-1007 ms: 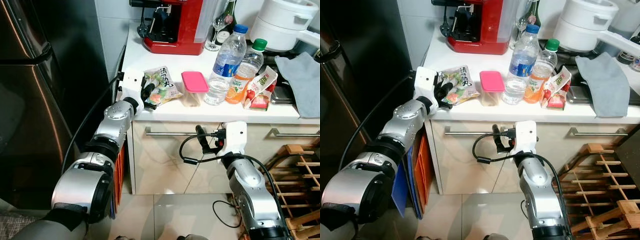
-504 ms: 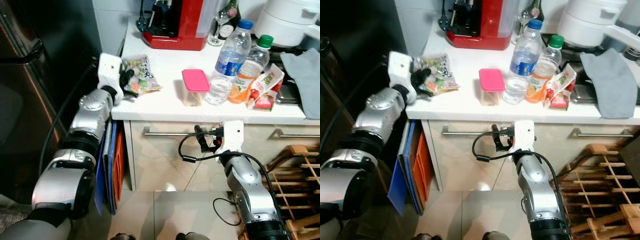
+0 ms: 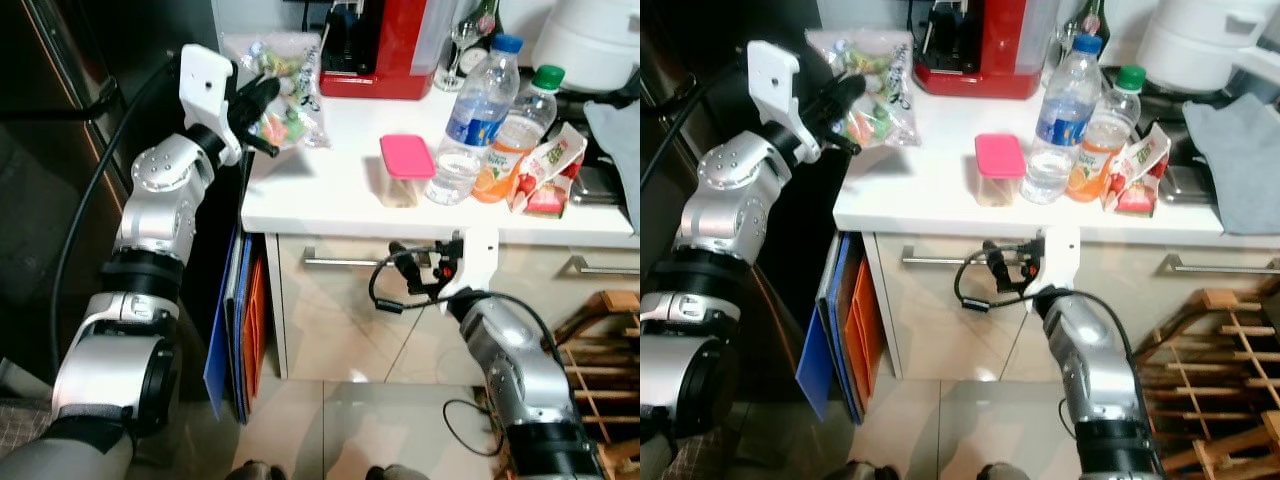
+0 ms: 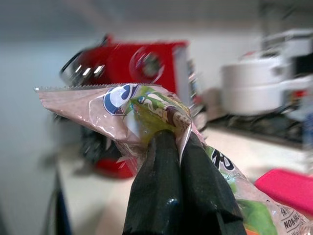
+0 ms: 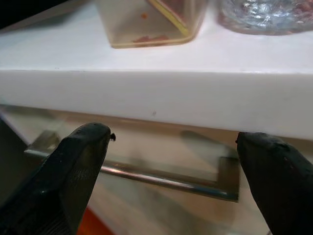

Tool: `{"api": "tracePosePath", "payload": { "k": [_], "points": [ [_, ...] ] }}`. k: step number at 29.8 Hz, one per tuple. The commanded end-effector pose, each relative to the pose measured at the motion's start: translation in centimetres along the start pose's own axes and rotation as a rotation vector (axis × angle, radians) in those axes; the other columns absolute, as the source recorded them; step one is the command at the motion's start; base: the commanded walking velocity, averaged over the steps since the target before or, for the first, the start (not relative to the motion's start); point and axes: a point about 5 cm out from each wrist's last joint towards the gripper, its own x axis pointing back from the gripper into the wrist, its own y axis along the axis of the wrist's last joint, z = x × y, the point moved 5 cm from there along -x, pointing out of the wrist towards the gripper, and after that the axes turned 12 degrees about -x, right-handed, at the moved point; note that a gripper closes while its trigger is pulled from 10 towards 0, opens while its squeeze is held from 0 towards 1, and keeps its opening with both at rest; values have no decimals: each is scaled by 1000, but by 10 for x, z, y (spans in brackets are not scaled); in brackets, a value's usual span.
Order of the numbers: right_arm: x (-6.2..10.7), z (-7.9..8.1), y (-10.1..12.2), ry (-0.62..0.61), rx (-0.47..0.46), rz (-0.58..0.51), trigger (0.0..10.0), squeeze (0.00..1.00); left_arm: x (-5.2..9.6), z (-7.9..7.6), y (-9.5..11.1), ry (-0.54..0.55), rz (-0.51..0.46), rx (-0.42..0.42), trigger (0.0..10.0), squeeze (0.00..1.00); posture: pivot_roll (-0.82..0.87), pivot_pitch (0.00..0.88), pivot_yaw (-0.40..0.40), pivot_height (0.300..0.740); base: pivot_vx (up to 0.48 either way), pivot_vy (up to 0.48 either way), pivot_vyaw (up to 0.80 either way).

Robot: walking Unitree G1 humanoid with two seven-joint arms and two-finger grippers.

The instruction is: Restocking fridge

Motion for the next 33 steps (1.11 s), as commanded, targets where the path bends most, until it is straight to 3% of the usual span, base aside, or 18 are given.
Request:
{"api": "tracePosePath", "payload": {
  "k": [1,2,3,4,5,6,8,10,13,16,24,26,31,32,33],
  "points": [
    [0,20,44,92,38,-119,10000,0,1,4,16,-10,-67,-31,0,0,-104,0,21,740,0,0,0],
    [3,22,53,121,48,-136,10000,0,2,5,17,-21,-77,-36,0,0,-112,0,19,740,0,0,0],
    [5,24,62,145,64,-154,10000,392,3,5,20,-33,-94,-37,0,0,-116,0,17,740,0,0,0],
    [7,26,67,159,75,-162,10000,392,3,4,22,-41,-106,-35,0,0,-116,0,17,740,0,0,0],
    [11,29,83,198,72,-195,10000,1000,3,2,32,-68,-157,-22,0,0,-122,0,14,740,0,0,0],
    [11,29,83,198,72,-195,10000,1000,3,2,32,-68,-157,-22,0,0,-122,0,14,740,0,0,0],
    [14,32,99,231,-19,-232,10000,1000,3,-1,39,-91,-196,-15,0,0,-121,0,14,740,0,0,0],
    [14,32,99,231,-19,-232,10000,1000,3,-1,39,-91,-196,-15,0,0,-121,0,14,740,0,0,0],
    [15,38,118,288,-163,-280,10000,1000,2,-11,44,-136,-223,-5,0,0,-115,0,22,740,0,0,0],
    [17,44,127,335,-225,-306,10000,1000,1,-16,43,-156,-225,4,0,0,-114,0,29,740,0,0,0],
    [19,46,124,357,-314,-300,10000,1000,1,-23,44,-194,-232,20,0,0,-113,0,34,740,0,0,0],
    [18,47,120,335,-259,-285,10000,1000,1,-24,43,-202,-228,21,0,0,-108,0,43,740,0,0,0],
    [17,48,118,322,-223,-278,10000,1000,1,-24,43,-205,-226,20,0,0,-108,0,43,740,0,0,0],
    [11,44,104,229,79,-222,10000,1000,1,-25,40,-219,-205,8,0,0,-109,0,47,740,0,0,0],
    [11,44,104,229,79,-222,10000,1000,1,-25,40,-219,-205,8,0,0,-109,0,47,740,0,0,0]
  ]
}}
